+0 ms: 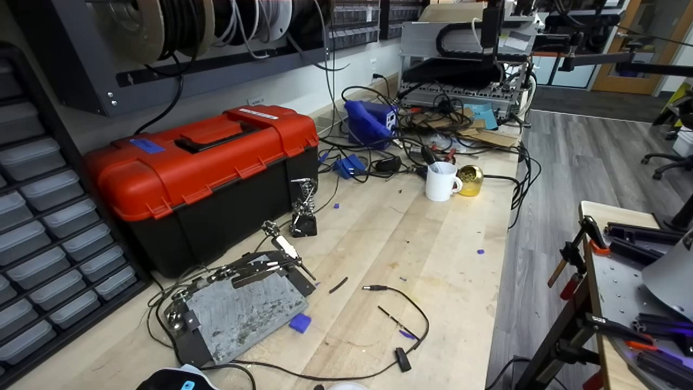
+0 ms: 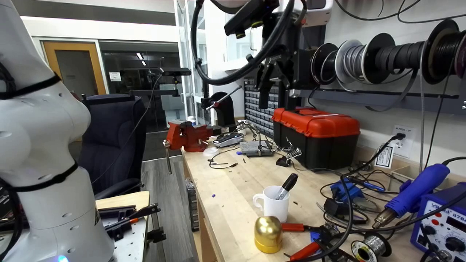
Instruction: Pick up the marker in the white mug and place it on the table.
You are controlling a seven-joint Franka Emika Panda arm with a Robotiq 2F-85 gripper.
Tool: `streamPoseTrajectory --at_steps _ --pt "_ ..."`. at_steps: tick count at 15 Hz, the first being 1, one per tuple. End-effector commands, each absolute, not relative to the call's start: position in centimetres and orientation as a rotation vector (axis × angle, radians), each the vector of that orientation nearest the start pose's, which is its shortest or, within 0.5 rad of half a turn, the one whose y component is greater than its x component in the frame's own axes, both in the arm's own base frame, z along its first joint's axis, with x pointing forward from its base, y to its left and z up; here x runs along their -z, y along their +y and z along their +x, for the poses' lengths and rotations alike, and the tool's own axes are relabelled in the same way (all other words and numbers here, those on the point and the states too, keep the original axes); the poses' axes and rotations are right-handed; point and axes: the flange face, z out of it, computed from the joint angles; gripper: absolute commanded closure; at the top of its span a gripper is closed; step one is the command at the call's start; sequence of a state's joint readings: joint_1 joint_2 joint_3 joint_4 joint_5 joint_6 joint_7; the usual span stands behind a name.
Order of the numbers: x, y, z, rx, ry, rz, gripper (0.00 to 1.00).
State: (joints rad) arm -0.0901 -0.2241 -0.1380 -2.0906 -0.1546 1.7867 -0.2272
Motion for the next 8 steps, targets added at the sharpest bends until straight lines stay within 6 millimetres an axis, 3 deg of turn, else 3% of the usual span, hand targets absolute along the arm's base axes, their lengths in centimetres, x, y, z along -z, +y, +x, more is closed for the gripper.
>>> streamPoseTrajectory --at_steps 1,8 --pt "-50.2 -12.0 50.1 -0.203 -0.149 -3.187 0.0" --pt "-45.2 -10.6 54.9 -0.337 -0.255 -3.082 0.0"
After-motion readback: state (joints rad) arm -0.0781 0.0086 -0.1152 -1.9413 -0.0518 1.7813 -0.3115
